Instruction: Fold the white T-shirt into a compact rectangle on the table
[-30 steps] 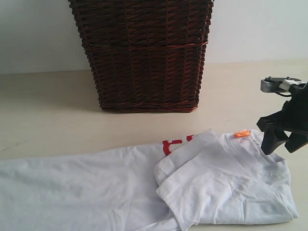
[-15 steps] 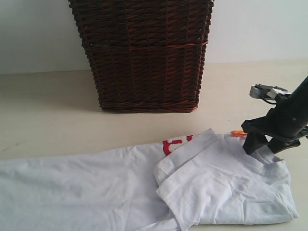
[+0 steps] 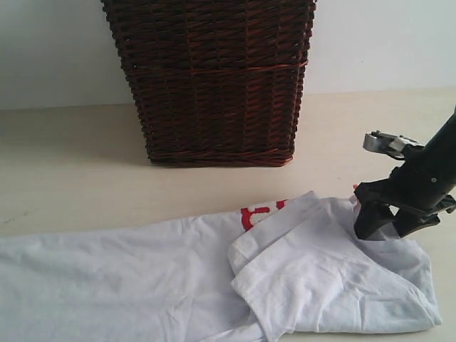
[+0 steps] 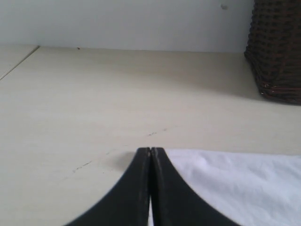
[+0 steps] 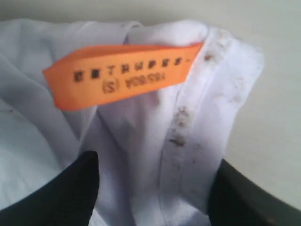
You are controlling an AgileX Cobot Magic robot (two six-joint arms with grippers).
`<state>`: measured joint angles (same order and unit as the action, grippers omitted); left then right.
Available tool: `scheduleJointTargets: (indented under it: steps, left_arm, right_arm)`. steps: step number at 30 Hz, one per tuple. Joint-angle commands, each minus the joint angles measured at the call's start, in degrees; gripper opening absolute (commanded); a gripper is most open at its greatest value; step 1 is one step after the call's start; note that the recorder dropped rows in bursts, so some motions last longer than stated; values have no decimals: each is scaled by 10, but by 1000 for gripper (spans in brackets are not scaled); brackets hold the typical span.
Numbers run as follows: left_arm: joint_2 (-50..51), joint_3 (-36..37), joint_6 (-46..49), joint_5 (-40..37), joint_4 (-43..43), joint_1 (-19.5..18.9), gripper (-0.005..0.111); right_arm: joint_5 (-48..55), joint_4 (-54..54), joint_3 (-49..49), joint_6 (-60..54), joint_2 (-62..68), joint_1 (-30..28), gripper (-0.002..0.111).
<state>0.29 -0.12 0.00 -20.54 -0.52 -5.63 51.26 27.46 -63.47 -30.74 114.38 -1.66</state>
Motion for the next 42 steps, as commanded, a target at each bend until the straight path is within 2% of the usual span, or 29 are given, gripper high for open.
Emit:
scheduleJointTargets:
  steps: [1, 4, 6, 7, 9, 10, 11, 14, 15, 18, 21, 23, 25, 27, 35, 39, 42]
  left_arm:
    - [-3, 1, 0, 4, 0, 0, 0]
    - [-3, 1, 0, 4, 0, 0, 0]
    - [-3, 1, 0, 4, 0, 0, 0]
    - [-3, 1, 0, 4, 0, 0, 0]
    - [-3, 1, 0, 4, 0, 0, 0]
    - [-3, 1, 0, 4, 0, 0, 0]
    - [-3, 1, 0, 4, 0, 0, 0]
    - [-3, 1, 0, 4, 0, 0, 0]
    - [-3, 1, 0, 4, 0, 0, 0]
    - [-3, 1, 0, 4, 0, 0, 0]
    - [-3, 1, 0, 4, 0, 0, 0]
    - [-3, 1, 0, 4, 0, 0, 0]
    - [-3, 1, 0, 4, 0, 0, 0]
    - [-3, 1, 0, 4, 0, 0, 0]
    - [-3, 1, 0, 4, 0, 0, 0]
    - [-3, 1, 0, 4, 0, 0, 0]
    - [-3, 1, 0, 4, 0, 0, 0]
  right_arm:
    - [6, -6, 2, -28, 10, 39, 61]
    - [-22, -39, 2, 1, 17, 57, 61]
    - [-36, -82, 2, 52, 23, 60, 56]
    - [-41, -107, 2, 75, 26, 60, 49]
    - [-41, -161, 2, 118, 30, 60, 29]
    - [-40, -185, 2, 147, 30, 60, 17]
    - [-30, -222, 2, 170, 29, 60, 0]
    - [16, -297, 2, 200, 14, 60, 0]
    - [46, -352, -3, 236, 5, 58, 0]
    - [147, -428, -34, 280, -33, 35, 0]
    - [187, -414, -67, 280, -83, 19, 0]
    - [187, -358, -95, 262, -113, 26, 0]
    - [187, -294, -114, 241, -147, 52, 0]
    - [187, -239, -123, 232, -186, 105, 0]
    - [187, -103, -146, 237, -214, 247, 0]
    - [187, -67, -171, 270, -194, 335, 0]
    - [140, -63, -196, 315, -170, 397, 0]
